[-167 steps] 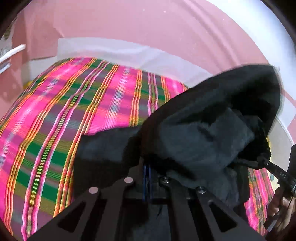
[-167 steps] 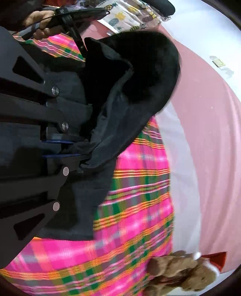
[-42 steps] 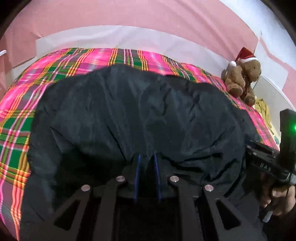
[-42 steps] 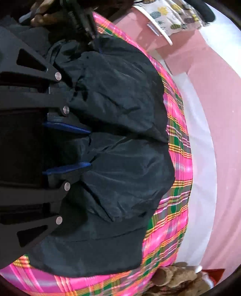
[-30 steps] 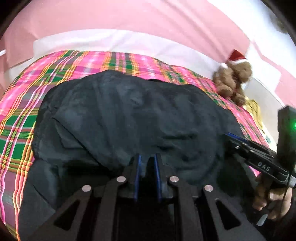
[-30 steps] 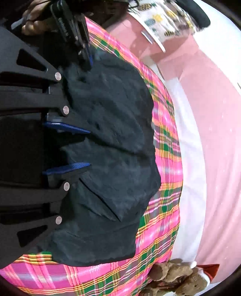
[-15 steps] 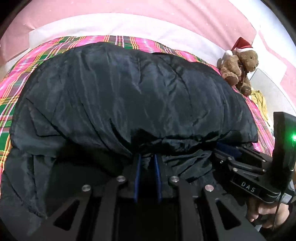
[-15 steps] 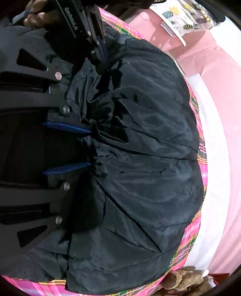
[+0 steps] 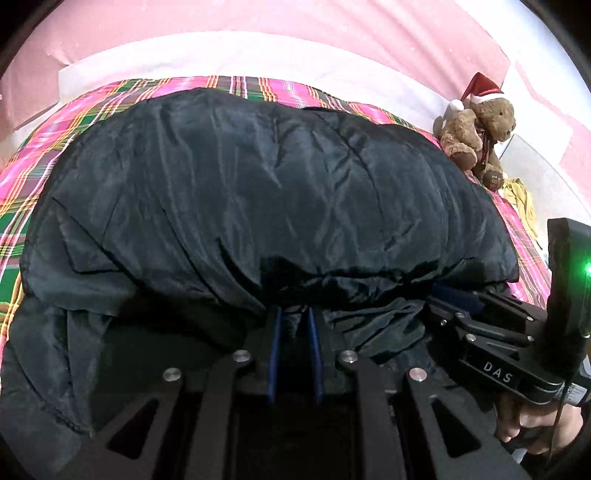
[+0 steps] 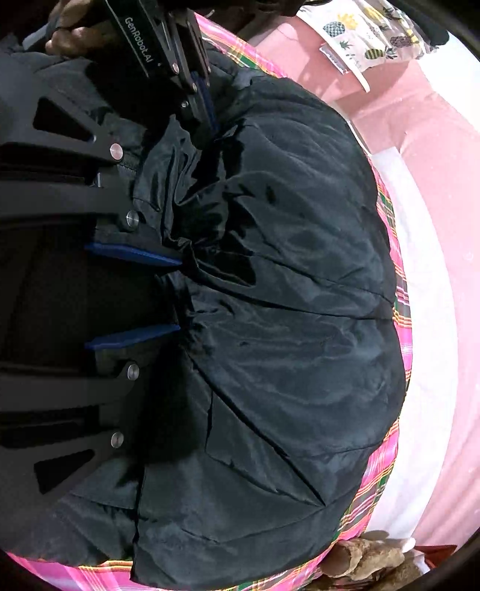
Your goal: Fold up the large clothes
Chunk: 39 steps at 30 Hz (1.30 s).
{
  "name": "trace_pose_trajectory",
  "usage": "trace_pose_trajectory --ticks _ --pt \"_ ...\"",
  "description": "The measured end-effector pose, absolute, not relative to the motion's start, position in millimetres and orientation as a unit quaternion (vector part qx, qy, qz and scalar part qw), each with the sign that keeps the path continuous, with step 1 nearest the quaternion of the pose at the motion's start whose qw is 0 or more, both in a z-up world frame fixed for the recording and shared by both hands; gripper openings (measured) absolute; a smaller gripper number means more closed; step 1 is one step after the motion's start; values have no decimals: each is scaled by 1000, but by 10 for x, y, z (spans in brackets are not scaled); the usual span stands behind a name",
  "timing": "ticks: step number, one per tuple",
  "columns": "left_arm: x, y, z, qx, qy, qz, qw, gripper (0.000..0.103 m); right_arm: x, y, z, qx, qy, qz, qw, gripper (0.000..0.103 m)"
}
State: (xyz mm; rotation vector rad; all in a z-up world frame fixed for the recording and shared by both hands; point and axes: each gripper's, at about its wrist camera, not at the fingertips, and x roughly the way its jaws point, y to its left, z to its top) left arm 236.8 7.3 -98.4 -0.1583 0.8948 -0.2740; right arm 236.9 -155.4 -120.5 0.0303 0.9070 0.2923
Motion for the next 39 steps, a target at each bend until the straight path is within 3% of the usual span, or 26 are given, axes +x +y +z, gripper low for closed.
trace_pose_trajectory --ticks 5,13,20,30,39 --pt "2209 71 -773 -63 417 -128 898 17 2081 -1692 -901 26 422 129 897 43" --pt "1496 236 -444 -59 406 -113 905 27 1235 -1927 -505 26 389 125 912 43" --pt "798 456 -404 -81 401 -92 908 28 514 -2023 -492 27 385 117 915 44" --pt "143 620 -456 -94 396 -59 912 28 35 -2260 -635 47 394 96 913 59" --pt "13 965 -457 -92 379 -15 921 49 -30 -2709 -741 92 397 44 912 65"
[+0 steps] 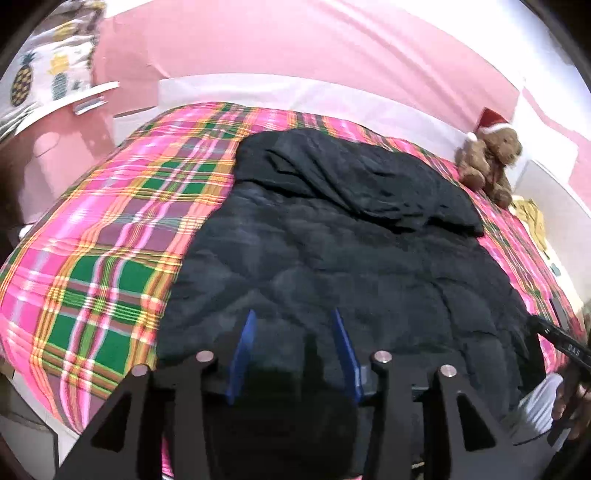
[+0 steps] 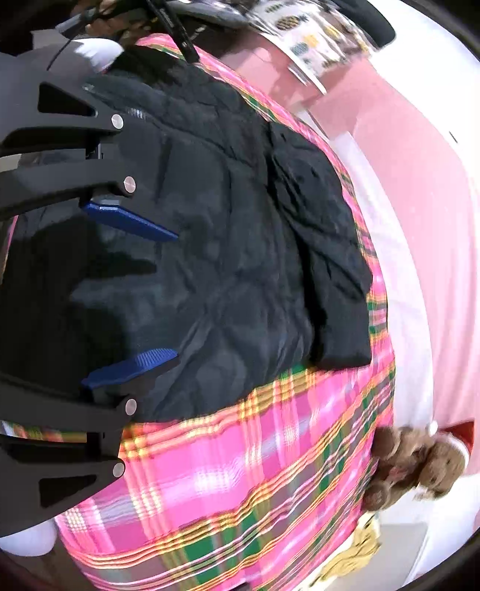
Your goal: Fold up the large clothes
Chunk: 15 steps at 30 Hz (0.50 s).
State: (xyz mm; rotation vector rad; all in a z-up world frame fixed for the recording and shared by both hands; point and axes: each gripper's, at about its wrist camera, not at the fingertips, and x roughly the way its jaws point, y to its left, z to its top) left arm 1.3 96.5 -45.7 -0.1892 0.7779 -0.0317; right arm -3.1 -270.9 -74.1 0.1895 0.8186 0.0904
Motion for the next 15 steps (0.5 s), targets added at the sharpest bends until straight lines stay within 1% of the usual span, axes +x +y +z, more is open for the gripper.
trace_pose_trajectory --ticks 1,5,10,15 --pt "8 1036 -463 -94 377 -6 922 52 -33 -2773 -755 97 397 38 912 68" --pt "-29 1296 -526 -91 376 34 921 55 -64 -3046 -865 125 406 7 905 69" --pt "-94 1481 -767 -99 407 51 907 56 -86 -3213 -1068 162 434 7 886 69" --pt "-195 1418 -971 -126 422 23 897 57 -137 -3082 -1155 180 450 47 874 69"
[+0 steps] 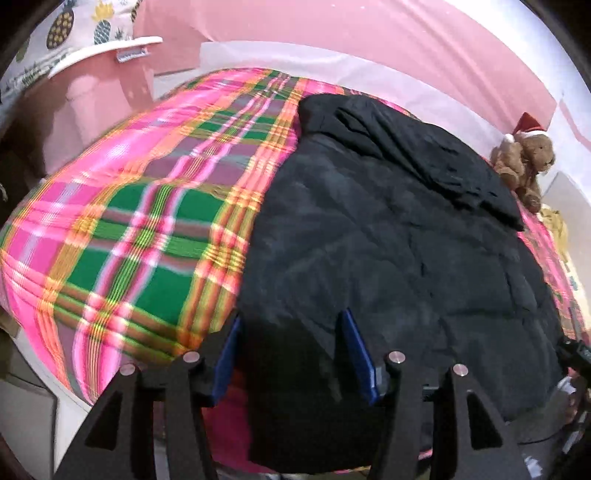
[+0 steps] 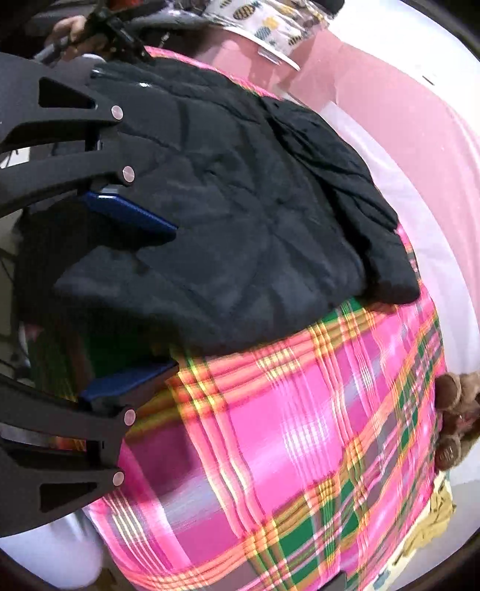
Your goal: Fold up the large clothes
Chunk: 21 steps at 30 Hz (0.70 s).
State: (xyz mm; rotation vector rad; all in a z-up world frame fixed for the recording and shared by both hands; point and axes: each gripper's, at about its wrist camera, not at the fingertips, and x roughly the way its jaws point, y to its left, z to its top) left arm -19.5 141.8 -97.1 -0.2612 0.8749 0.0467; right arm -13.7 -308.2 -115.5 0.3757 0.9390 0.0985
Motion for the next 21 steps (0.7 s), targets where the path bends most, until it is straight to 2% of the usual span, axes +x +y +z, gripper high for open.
trace_pose_trajectory --ticks 4,6,7,8,9,10,11,12,14,21 --pt "-261 1270 -1010 -115 417 21 901 58 -205 -2976 -1175 181 455 65 870 69" --pt "-275 1246 -1033 -115 419 22 900 59 -217 -2992 -1207 186 455 60 869 63" --pt "-267 1243 -1043 -113 421 24 900 59 -214 -3008 -1211 191 455 56 868 52" --pt "-249 1240 -1047 -112 424 26 898 55 -212 -3036 -1201 201 452 55 867 39" --pt "-223 1242 -1034 -113 424 26 898 49 -219 -3051 -1179 209 448 57 867 31" --pt "-229 1233 -1006 -113 421 26 900 35 -220 -3052 -1133 213 441 59 870 22" --pt "-232 1226 -968 -113 417 25 902 29 -239 -3042 -1052 212 429 64 876 18" --pt "-238 1236 -915 -119 413 22 903 21 -259 -3037 -983 212 419 68 880 17" --pt "-277 1270 -761 -135 396 13 908 16 -306 -3009 -804 211 396 78 890 15" --pt "-570 1365 -9 -160 308 -9 938 14 -700 -3026 -118 209 308 100 923 13"
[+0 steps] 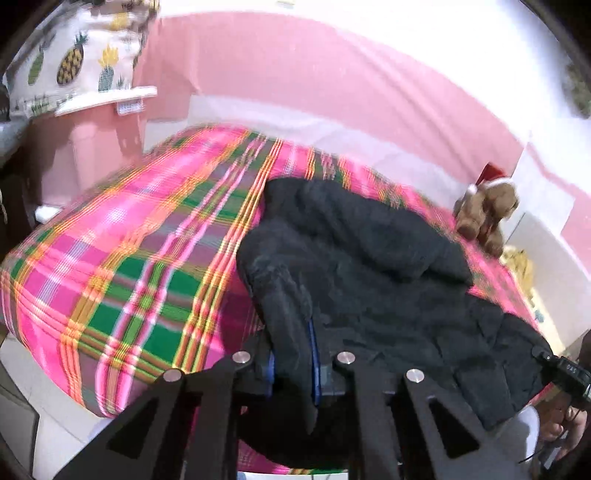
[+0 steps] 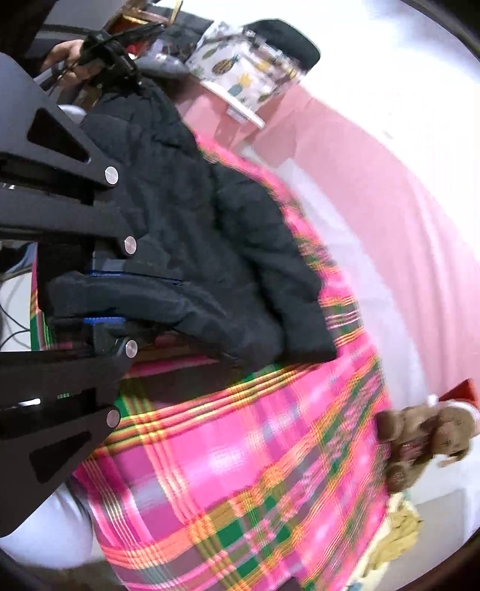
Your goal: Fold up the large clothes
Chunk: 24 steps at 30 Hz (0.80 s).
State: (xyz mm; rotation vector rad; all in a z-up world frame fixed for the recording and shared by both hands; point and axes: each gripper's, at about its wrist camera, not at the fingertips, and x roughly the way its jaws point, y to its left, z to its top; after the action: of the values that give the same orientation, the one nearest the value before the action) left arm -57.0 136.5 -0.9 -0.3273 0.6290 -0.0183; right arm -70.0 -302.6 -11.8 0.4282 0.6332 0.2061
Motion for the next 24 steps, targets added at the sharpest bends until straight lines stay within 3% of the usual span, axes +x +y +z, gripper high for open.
trace_pose_trajectory --ticks 6,13,24 --pt "-968 1440 395 -182 265 -20 947 14 -1109 -3024 216 209 265 102 936 13" --pt "-1102 1451 513 -193 253 -24 948 14 -1075 -3022 305 214 250 99 939 13" --pt "-251 1550 786 -193 228 -36 954 15 -146 -3070 701 208 229 98 946 14"
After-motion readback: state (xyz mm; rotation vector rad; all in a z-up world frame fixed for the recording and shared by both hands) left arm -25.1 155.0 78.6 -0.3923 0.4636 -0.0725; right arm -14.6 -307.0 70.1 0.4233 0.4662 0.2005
